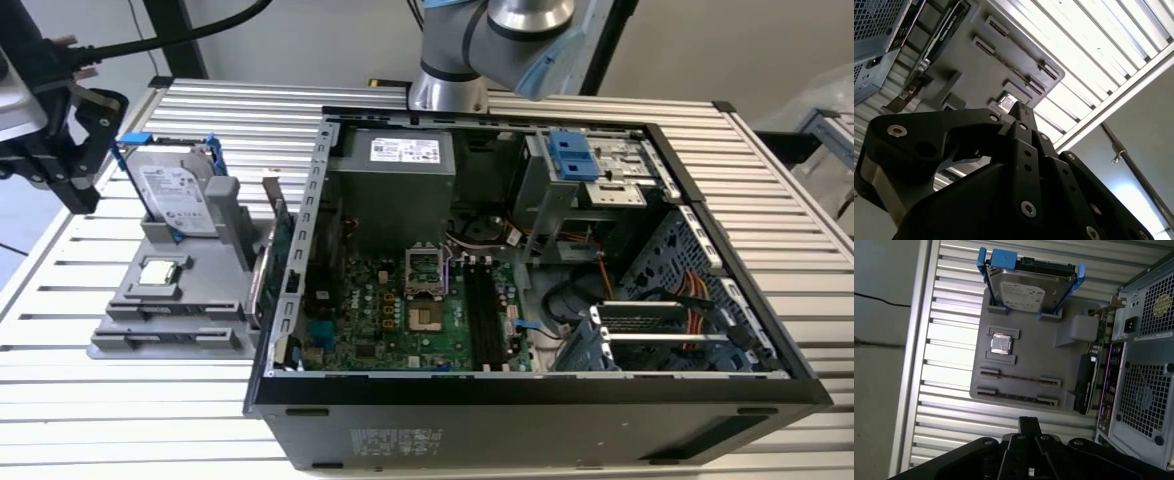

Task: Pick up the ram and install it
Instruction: 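Pick up the ram and move it above insertion slot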

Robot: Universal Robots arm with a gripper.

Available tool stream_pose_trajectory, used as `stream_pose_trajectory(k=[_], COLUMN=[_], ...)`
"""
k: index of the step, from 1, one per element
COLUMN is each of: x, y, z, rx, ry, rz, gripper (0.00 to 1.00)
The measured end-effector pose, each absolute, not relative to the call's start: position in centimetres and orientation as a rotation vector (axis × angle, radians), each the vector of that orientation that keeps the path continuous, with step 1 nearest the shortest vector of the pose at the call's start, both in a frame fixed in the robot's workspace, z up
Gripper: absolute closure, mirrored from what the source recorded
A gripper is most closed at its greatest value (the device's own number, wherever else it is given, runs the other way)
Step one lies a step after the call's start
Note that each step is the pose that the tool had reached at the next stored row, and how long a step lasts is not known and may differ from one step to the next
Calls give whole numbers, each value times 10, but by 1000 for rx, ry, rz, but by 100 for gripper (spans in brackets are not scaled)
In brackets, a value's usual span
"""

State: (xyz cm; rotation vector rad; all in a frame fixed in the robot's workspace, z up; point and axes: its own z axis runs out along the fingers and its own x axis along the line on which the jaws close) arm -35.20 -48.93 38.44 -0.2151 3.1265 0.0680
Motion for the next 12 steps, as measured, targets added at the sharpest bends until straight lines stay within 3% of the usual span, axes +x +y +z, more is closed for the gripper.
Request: stream_pose_trajectory(k=[12], x=[-352], y=[-489], z=[384], rx=[-299], ry=[3121], rz=[61], gripper=[100])
